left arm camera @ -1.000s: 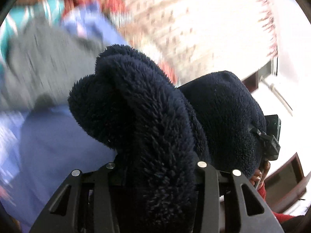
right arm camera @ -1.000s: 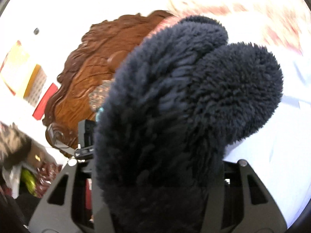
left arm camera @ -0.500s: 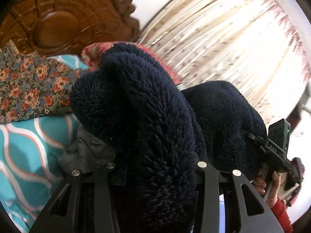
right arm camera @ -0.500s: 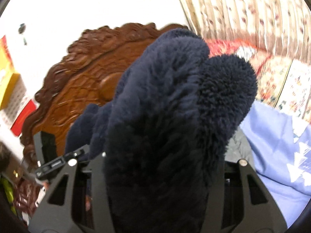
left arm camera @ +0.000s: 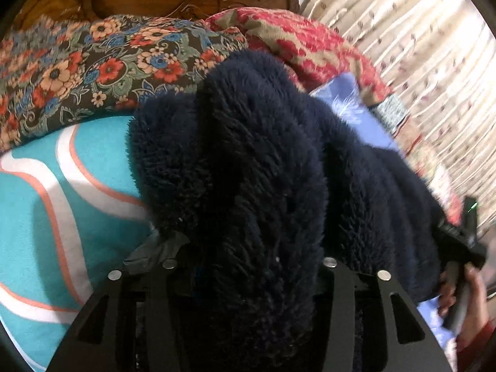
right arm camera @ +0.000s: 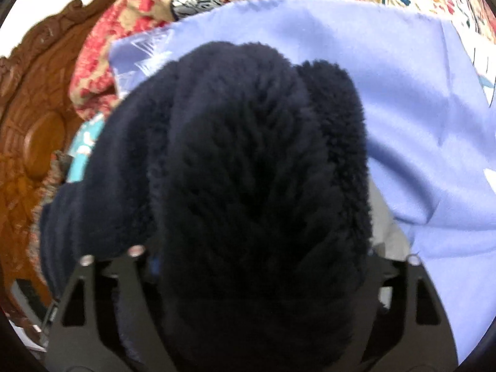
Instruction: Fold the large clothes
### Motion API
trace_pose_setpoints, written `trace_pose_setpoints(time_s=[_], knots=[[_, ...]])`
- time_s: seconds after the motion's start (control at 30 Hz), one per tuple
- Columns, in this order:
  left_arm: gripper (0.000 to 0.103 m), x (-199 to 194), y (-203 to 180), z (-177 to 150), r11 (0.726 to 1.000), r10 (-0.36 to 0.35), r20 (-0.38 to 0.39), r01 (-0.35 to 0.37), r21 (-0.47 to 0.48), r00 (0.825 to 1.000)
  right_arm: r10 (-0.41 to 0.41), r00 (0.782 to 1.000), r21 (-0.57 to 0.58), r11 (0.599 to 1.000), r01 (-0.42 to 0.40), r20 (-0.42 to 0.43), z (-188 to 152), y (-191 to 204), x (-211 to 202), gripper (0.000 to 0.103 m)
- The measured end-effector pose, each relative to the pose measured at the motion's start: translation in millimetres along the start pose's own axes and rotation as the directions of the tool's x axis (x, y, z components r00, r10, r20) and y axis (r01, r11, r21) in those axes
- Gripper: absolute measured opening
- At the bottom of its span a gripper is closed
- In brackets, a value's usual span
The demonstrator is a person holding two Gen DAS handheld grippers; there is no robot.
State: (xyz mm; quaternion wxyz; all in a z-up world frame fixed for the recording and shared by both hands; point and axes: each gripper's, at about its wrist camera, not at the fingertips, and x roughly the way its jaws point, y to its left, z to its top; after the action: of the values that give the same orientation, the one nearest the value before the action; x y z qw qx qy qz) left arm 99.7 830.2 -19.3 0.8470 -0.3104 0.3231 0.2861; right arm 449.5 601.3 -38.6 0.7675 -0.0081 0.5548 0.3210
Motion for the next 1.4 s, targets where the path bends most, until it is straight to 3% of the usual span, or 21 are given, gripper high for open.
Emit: trace_pose_setpoints(time_s=[0.07,0.2,0.3,0.47,0.63,0.7,0.83,1.0,1.23,1.4], knots=[[0.076,3,-3,1,0.999,0.042,0.000,-0.042,0.015,0.999,-0.047,0.999,-0.006,0.999,0.047,0.011,-2,1,1,0.098],[0.081,14,0,9,0.997,0.079,-0.008,-0.079,0.025,0.997,-0.085,0.995,-0.021,0.996,0.086,0.044,-3,2,-6,0.098],[0.085,11,0,9,0.995,0.100,-0.006,-0.099,0.014,0.995,-0.075,0.988,-0.021,0.997,0.078,0.133,-6,1,-32,0.098],[0.085,-27,3,1,0.994,0.102,0.049,-0.100,-0.030,0.994,-0.033,0.967,0.038,0.999,0.024,0.251,-19,-10,-78,0.098],[0.085,-83,3,-17,0.990,0.141,0.155,-0.136,-0.040,0.978,-0.077,0.942,-0.038,0.995,0.094,0.328,-52,0,-118,0.098],[0.085,-110,4,-31,0.989,0.146,0.181,-0.139,-0.051,0.973,-0.083,0.937,-0.096,0.988,0.123,0.339,-74,7,-132,0.098],[0.086,-149,1,-67,0.990,0.138,0.191,-0.129,-0.060,0.972,-0.071,0.949,-0.188,0.973,0.134,0.307,-129,18,-149,0.098],[0.087,-183,-21,-138,0.983,0.172,0.160,-0.181,0.037,0.972,-0.024,0.971,-0.267,0.960,0.089,0.238,-228,19,-171,0.098],[0.088,-217,-64,-226,0.972,0.170,0.073,-0.179,0.154,0.983,0.030,0.980,-0.356,0.934,0.042,0.196,-365,14,-219,0.098],[0.102,-254,-103,-278,0.946,0.176,0.106,-0.198,0.256,0.979,0.067,0.971,-0.348,0.937,0.017,0.228,-446,-7,-263,0.098]])
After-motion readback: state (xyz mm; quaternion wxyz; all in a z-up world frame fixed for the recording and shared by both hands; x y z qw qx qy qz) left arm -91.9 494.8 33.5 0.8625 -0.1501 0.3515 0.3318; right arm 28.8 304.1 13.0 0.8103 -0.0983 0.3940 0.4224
